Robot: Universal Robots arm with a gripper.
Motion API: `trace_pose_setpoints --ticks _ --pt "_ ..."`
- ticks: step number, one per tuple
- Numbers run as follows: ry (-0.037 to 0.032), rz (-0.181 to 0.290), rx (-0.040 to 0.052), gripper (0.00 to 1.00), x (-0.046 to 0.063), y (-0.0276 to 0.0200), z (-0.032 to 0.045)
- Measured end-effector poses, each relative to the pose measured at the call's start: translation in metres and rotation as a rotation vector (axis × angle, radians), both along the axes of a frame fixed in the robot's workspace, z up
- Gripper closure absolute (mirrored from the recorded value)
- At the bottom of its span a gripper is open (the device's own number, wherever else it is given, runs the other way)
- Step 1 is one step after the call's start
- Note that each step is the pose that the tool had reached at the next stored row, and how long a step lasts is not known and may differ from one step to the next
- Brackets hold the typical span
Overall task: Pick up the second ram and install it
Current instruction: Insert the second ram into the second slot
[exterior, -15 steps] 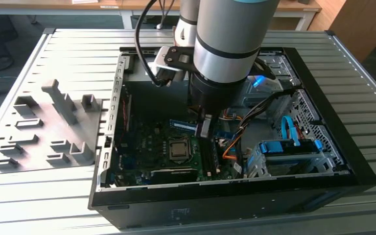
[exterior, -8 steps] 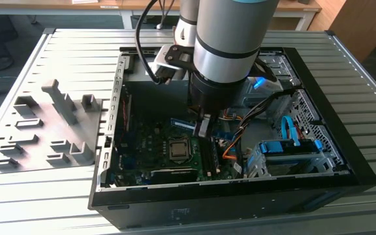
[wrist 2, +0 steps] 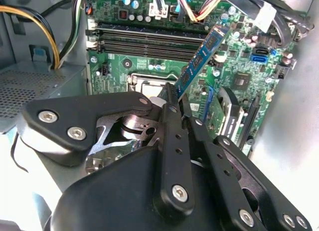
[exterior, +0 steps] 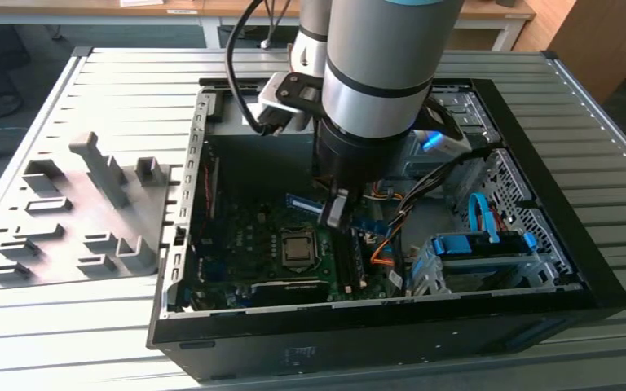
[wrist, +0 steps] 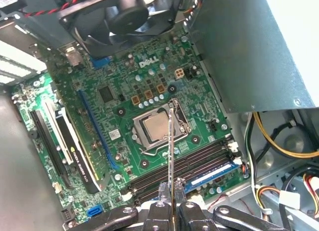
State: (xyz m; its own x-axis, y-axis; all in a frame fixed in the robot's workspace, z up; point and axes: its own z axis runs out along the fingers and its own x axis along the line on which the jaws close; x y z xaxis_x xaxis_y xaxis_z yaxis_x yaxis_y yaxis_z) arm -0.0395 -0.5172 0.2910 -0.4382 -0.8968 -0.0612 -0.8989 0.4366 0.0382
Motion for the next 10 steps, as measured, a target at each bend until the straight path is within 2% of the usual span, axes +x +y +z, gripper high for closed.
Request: trace_pose_setpoints --ticks 10 --pt "0.0 -0.075 0.0 0.86 0.0 0.0 -0.0001"
